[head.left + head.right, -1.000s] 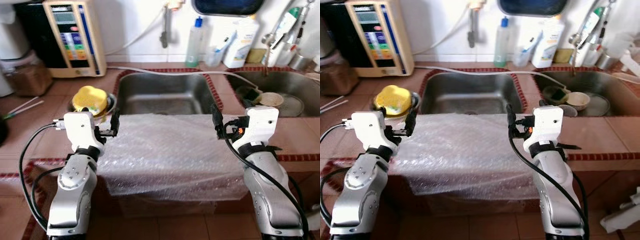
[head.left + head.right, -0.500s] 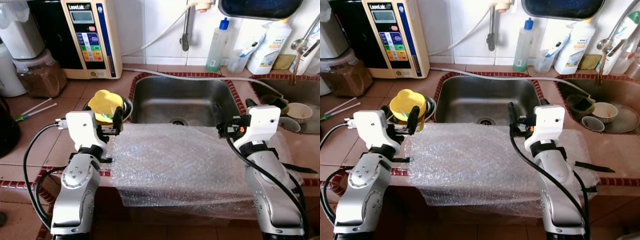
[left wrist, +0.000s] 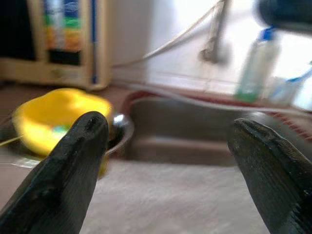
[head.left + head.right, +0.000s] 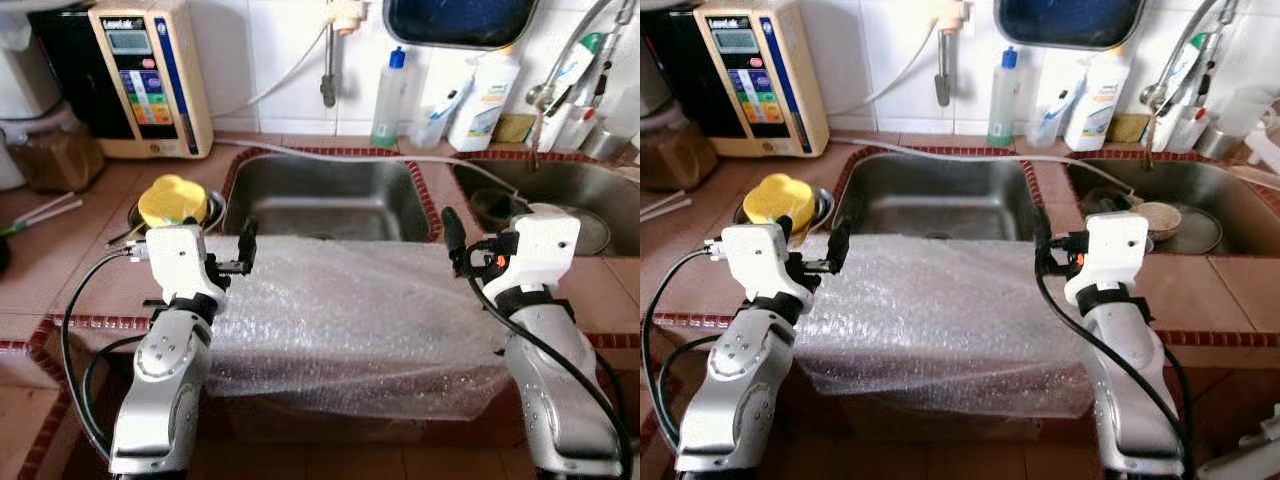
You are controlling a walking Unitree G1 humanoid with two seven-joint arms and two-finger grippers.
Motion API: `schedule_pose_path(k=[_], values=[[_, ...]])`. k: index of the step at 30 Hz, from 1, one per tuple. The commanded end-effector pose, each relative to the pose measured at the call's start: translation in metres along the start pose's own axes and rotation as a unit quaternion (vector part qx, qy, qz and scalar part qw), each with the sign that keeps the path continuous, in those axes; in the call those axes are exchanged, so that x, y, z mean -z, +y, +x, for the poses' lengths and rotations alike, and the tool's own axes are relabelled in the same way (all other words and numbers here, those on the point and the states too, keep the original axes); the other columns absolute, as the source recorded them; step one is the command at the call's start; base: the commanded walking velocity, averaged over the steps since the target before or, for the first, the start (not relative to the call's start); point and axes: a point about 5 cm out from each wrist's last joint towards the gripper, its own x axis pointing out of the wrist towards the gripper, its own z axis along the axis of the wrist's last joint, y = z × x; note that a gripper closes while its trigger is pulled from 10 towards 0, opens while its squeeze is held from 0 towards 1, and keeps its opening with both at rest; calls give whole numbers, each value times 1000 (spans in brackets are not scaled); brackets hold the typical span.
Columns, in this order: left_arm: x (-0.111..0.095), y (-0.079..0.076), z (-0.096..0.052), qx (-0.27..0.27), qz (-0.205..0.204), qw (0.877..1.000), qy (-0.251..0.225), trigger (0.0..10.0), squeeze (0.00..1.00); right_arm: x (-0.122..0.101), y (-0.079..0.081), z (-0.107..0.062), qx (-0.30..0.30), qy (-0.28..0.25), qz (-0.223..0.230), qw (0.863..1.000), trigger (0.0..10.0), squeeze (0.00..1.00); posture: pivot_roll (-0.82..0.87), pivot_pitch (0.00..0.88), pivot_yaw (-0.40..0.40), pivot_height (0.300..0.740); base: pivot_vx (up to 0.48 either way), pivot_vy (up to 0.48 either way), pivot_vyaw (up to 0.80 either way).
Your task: Kitchen organization
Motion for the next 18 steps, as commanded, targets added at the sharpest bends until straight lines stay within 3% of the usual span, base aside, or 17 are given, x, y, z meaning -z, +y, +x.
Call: schedule_pose_path(k=[1,11,18], values=[[-1,0,0,-4,1,1000,0,10000,0,-4,-2,0,0,-5,-3,1000,10000,0,-79,57,-2,740,0,0,0],[-11,8,4,-47,34,998,-22,10000,0,-14,1,2,-5,-24,9,1000,10000,0,-82,58,-1,740,0,0,0],[-20,10,4,-48,57,997,-37,10000,0,-24,6,5,-20,-40,13,999,10000,0,-73,55,1,740,0,0,0]])
